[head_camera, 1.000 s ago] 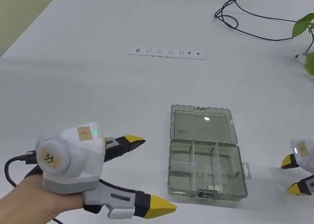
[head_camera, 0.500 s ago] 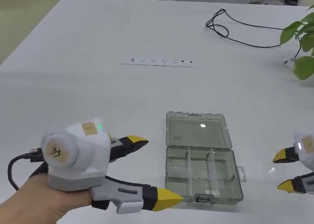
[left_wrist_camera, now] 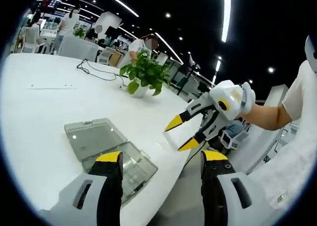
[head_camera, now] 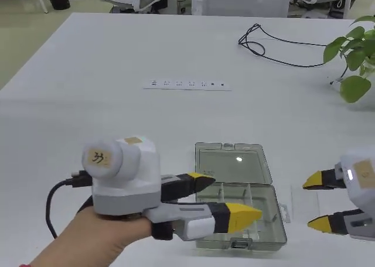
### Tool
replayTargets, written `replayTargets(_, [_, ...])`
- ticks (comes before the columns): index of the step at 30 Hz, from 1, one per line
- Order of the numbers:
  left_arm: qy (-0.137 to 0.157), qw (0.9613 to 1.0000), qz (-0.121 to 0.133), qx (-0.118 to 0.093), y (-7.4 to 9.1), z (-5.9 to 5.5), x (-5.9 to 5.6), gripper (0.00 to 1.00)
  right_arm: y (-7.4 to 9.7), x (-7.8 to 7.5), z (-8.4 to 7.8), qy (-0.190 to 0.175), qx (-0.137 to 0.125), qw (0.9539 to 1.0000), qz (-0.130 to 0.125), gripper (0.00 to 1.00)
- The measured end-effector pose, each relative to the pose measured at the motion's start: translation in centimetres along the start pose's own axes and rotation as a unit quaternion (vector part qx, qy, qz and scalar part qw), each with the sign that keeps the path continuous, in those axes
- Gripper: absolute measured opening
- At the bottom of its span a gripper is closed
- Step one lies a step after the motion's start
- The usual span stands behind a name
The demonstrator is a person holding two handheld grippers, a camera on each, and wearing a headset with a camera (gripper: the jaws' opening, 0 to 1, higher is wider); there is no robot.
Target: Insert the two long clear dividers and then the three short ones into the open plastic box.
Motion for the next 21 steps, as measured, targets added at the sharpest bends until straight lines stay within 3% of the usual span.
replayTargets(7, [0.058, 0.998, -0.024, 0.011, -1.3, -0.2, -1.7, 0.44, 1.0, 1.0, 3.1, 0.017, -0.014, 0.9997, -0.009, 0.32])
replayTargets(17, [0.085, 0.9954, -0.043, 0.013, -1.9, -0.7, -2.6, 0.16, 1.8, 1.9, 5.6, 0.033, -0.026, 0.999, -0.017, 0.32])
replayTargets(21, [0.092, 0.9945, -0.047, 0.016, -1.9, -0.8, -2.7, 0.12, 1.8, 2.1, 5.9, 0.037, -0.025, 0.9988, -0.019, 0.32])
Point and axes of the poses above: the centre of the closed fingertips' face, and the gripper's own axes: y roughly backward along the fingers, x roughly to its left, z roughly out of its top, the point moved 5 cm from there along y, roughly backward along the fingers, and after that the axes turned 12 degrees about z, right-handed, at the moved point
